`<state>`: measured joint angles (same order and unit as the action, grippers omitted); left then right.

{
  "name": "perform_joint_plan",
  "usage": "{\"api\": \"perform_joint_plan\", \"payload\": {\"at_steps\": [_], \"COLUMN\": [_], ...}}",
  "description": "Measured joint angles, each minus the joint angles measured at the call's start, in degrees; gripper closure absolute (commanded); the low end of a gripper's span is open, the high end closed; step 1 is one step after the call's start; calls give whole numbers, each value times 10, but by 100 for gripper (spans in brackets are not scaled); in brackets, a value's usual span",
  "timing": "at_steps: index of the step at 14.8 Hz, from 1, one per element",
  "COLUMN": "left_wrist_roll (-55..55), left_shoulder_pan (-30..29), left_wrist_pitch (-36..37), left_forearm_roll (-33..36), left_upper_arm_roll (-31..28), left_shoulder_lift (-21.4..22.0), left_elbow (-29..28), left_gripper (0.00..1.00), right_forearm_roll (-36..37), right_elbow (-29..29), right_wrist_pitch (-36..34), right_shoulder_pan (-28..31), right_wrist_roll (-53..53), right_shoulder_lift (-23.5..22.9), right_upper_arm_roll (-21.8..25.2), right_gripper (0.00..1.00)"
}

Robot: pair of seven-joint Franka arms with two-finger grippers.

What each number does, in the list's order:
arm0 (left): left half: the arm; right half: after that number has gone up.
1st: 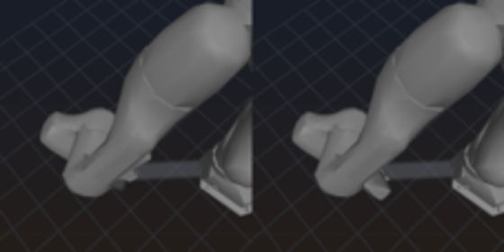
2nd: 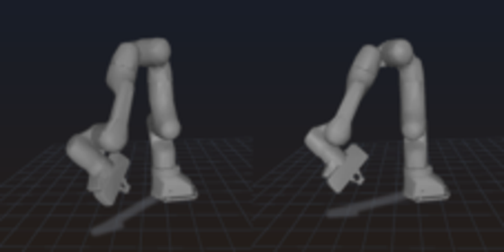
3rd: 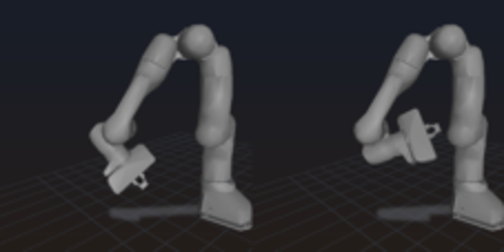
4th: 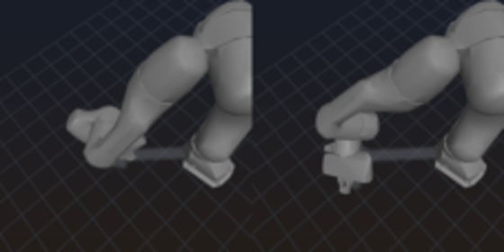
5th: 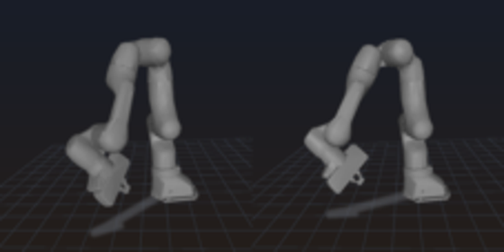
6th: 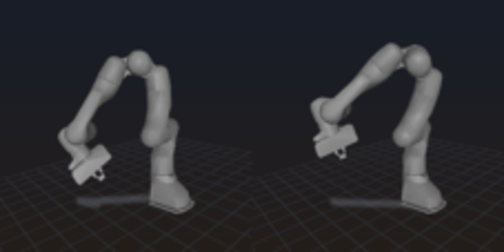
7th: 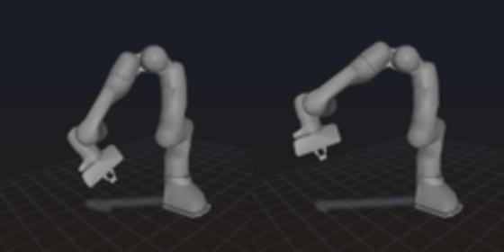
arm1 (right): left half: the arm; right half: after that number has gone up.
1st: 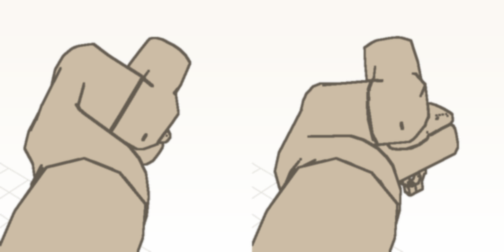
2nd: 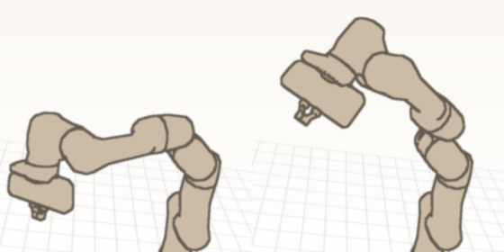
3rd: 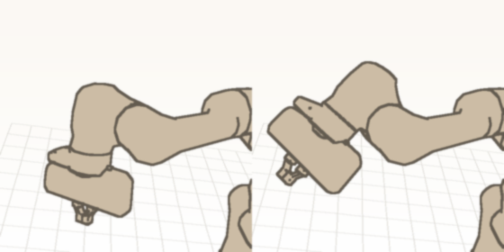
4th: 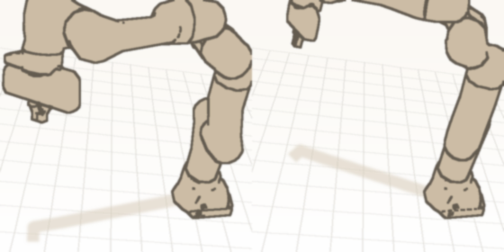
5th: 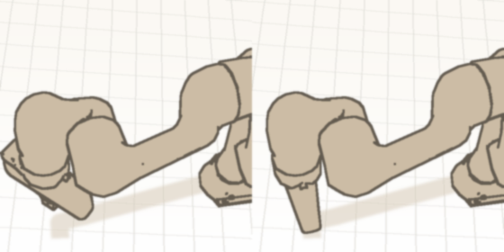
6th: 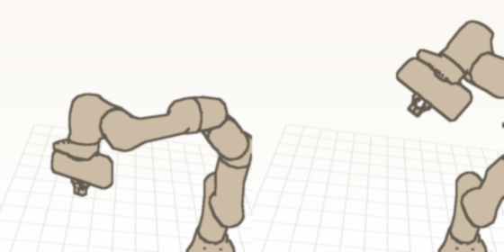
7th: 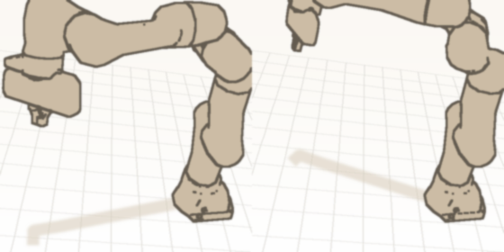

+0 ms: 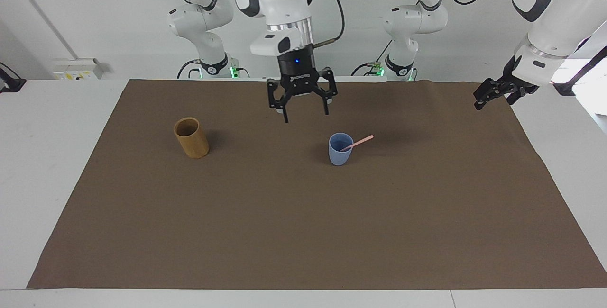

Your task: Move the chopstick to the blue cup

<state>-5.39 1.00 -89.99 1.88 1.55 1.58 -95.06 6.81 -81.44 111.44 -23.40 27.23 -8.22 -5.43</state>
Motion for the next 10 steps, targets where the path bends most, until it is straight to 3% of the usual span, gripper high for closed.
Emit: {"api": "perform_joint_plan", "payload": {"at_steps": [4, 7, 10], "left_wrist_roll": [0, 0, 0], "left_shoulder_pan": [0, 0, 0], "left_wrist_pitch": [0, 0, 0], "left_forearm_roll": [0, 0, 0], "left_upper_arm_roll": [0, 0, 0], "left_shoulder_lift": [0, 0, 0], "left_elbow": [0, 0, 0], "left_gripper": [0, 0, 0], "right_forearm_roll": [-32, -56, -59], "right_elbow": [1, 2, 1], "right_wrist_pitch": [-163, -286, -372], "right_shoulder_pan": [105, 212, 280], "right_wrist_roll": [-27, -119, -187], "right_shoulder_lift": [58, 97, 123], "right_upper_arm_roll": [2, 7, 13], "right_gripper": [0, 0, 0]}}
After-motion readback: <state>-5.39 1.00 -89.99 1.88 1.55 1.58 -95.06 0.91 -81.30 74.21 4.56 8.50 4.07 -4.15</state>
